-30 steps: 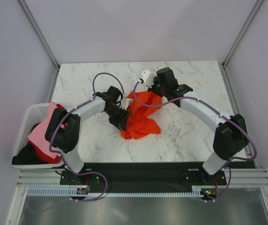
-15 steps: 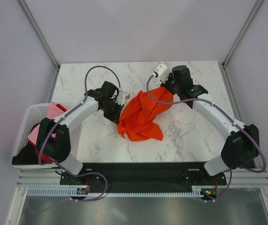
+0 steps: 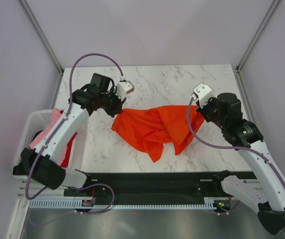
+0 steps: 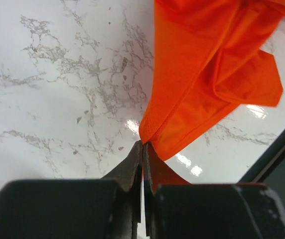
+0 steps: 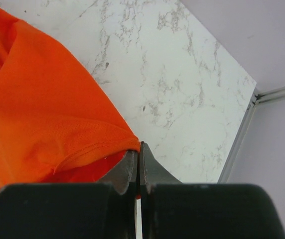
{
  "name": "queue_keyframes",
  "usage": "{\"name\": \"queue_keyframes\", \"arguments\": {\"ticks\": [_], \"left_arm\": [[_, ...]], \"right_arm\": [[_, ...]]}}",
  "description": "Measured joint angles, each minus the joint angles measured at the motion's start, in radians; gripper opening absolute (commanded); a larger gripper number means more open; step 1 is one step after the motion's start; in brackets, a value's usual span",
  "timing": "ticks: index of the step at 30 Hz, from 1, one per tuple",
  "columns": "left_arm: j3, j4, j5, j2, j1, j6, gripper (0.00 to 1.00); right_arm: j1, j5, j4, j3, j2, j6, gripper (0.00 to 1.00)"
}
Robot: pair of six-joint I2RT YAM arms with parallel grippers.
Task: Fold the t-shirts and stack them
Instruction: Flatten the tshirt out
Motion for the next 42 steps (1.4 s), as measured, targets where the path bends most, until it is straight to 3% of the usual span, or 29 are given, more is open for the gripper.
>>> {"name": "queue_keyframes", "arguments": {"ticks": [6, 9, 10, 13, 16, 21, 26, 29, 35, 42], "left_arm": [[0.222, 0.019, -0.030, 0.408, 0.012, 0.069, 0.02], [0.410, 0.009, -0.080, 0.628, 0.039, 0.075, 0.18], [0.471, 0.014, -0.101, 0.684, 0.051, 0.075, 0.29], [0.546, 0.024, -0.172, 0.746, 0.085, 0.068, 0.40], [0.538, 0.023, -0.213, 0.715, 0.113, 0.038, 0.43], [0.307, 0.043, -0.208, 0.500, 0.129, -0.029, 0.43], [0.172, 0.037, -0.158, 0.377, 0.118, -0.068, 0.41], [0.139, 0.039, -0.135, 0.378, 0.115, -0.090, 0.41], [0.120, 0.039, -0.130, 0.377, 0.115, -0.113, 0.41], [0.061, 0.045, -0.130, 0.351, 0.115, -0.120, 0.41]], "right_arm": [[-0.039, -0.006, 0.081, -0.013, 0.226, 0.025, 0.00], [-0.109, -0.018, 0.129, 0.000, 0.386, 0.024, 0.00], [-0.141, -0.018, 0.140, 0.010, 0.439, 0.024, 0.21], [-0.228, 0.005, 0.147, 0.054, 0.548, 0.026, 0.66], [-0.294, 0.041, 0.152, 0.079, 0.565, 0.000, 0.76], [-0.304, -0.057, 0.132, 0.038, 0.402, -0.124, 0.74], [-0.136, -0.151, 0.107, -0.019, 0.243, -0.249, 0.69], [-0.028, -0.189, 0.090, -0.035, 0.271, -0.302, 0.68], [0.066, -0.224, 0.023, -0.048, 0.367, -0.366, 0.61], [0.161, -0.214, -0.008, -0.194, 0.336, -0.508, 0.53]]}}
